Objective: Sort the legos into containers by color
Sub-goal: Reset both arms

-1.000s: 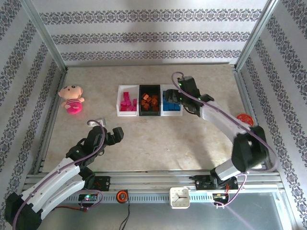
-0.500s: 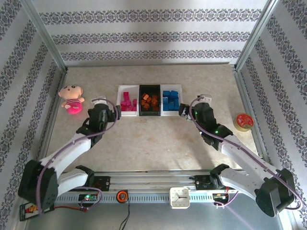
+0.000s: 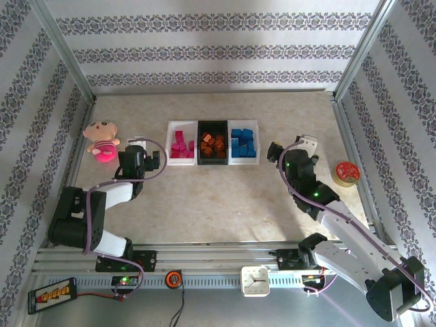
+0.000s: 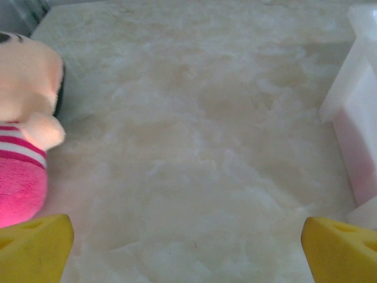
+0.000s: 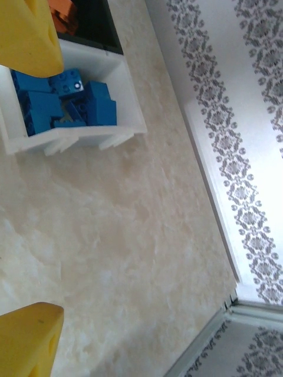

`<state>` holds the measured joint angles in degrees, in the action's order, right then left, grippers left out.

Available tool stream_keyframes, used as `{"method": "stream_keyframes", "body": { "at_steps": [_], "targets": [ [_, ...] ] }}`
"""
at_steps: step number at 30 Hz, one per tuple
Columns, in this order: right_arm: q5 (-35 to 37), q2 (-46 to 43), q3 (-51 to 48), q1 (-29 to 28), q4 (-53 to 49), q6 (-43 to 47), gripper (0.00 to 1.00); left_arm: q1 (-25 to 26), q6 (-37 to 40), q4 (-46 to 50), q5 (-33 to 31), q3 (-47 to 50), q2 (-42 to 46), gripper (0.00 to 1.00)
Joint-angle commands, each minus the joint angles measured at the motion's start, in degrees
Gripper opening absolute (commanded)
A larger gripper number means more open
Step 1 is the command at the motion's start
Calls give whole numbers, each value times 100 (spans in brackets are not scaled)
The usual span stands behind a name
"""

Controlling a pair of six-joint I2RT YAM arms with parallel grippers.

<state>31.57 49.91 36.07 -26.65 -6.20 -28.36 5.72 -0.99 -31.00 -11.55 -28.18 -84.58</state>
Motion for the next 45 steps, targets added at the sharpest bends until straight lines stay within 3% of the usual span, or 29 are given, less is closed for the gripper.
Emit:
{"method": "stream_keyframes", "body": {
  "at_steps": [1, 3, 5, 6, 7, 9, 12, 13, 21, 30, 33, 45],
  "targets": [
    [193, -133, -139, 159, 87, 199, 98, -132, 440, -1704, 483, 336, -361, 99],
    [97, -181, -182, 274, 173, 358, 98, -334, 223, -1465, 813, 293, -352, 99],
    [-270, -200, -261, 423, 399, 766, 98, -549, 220, -2605, 1436, 665, -724, 99],
    [-430, -188, -339, 475, 567, 986, 98, -554, 256, -2721, 1508, 746, -726, 99],
    [-534, -193, -467, 521, 860, 1279, 98, -554, 244, -2151, 1563, 606, -571, 99],
    [-462, -150, -677, 603, 1295, 1703, 98, -563, 193, -2450, 1409, 629, -685, 99],
    [-401, 61, -969, 917, 1977, 2252, 98, -499, -156, -2564, 211, 763, -620, 99],
    [-482, 214, -1061, 1083, 2238, 2368, 98, -497, -134, -2874, 182, 835, -696, 99],
    [-1680, 2010, -1368, 2201, 4106, 2588, 98, -501, 18, -2591, 607, 709, -690, 99],
    [-2198, 3827, -1580, 2440, 6360, 2556, 98, -501, 38, -2493, 681, 666, -677, 99],
    [-2216, 3675, -1479, 2465, 5907, 2537, 98, -501, 47, -2484, 704, 661, -679, 99],
    [-2138, 3714, -1533, 2459, 6104, 2519, 98, -500, 52, -2478, 713, 656, -679, 99]
  ]
}}
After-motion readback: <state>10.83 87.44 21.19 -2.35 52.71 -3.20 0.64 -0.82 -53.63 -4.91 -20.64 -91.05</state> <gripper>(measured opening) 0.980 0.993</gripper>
